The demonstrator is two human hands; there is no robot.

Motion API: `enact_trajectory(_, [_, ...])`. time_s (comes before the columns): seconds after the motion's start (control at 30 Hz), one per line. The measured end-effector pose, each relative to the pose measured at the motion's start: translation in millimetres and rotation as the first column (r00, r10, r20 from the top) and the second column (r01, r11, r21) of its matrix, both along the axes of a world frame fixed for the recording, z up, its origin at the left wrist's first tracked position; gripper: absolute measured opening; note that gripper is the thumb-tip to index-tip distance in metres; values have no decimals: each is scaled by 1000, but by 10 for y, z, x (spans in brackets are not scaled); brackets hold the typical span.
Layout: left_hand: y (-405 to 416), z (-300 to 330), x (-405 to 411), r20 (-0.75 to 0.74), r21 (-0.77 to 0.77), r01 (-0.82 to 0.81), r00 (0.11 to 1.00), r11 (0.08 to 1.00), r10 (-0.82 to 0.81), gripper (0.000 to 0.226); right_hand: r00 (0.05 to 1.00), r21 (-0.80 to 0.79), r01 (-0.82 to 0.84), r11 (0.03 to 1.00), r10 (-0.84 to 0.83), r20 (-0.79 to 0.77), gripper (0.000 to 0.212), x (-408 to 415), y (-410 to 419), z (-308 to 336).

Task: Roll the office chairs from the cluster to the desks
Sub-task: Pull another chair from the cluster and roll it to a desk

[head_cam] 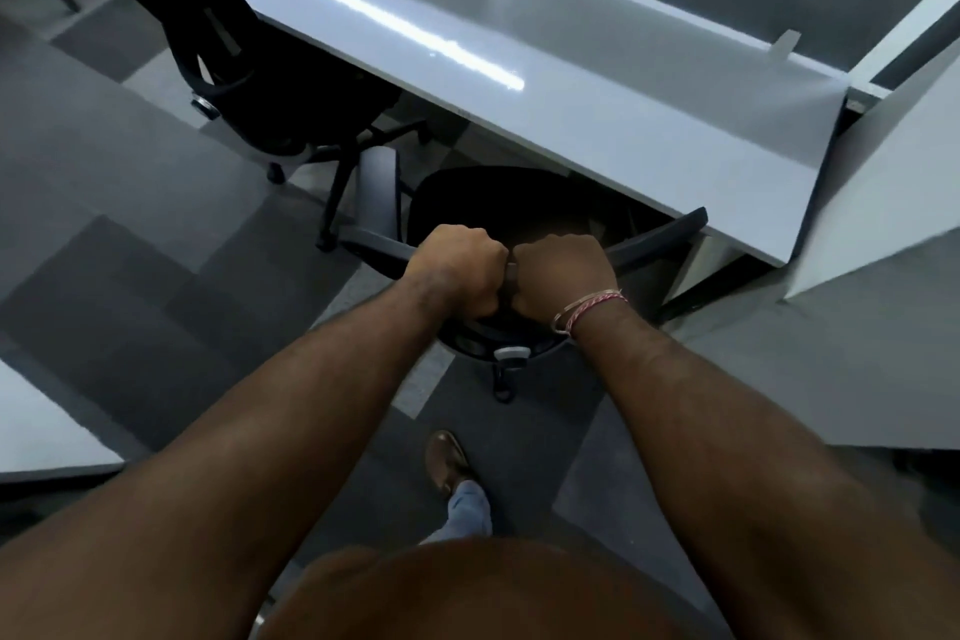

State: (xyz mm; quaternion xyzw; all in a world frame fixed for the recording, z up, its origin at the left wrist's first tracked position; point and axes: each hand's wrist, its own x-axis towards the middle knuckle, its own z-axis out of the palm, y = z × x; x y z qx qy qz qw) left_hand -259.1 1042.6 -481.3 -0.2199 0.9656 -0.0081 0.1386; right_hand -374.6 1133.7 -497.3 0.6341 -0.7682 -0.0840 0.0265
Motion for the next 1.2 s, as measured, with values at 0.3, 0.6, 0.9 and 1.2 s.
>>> enact_trajectory(0.3, [256,-36,423,-3,7,114,993,993,-114,27,992,-1,123,992,-123,6,25,520,407,-26])
enact_trajectory(0.6, [102,-74,537,-15,24,319,948,947,-319,23,960,-55,273,960,-276,-41,30,827,486,-94])
enact_trajectory(0.9, [-493,-148,531,-63,5,441,896,897,-440,27,924,-78,380,922,-382,-13,30,991,12,-113])
enact_trajectory(1.2, [-867,-157,235,-54,-4,505,862,863,-505,21,920,-115,389,914,-393,-9,33,730,-298,-145])
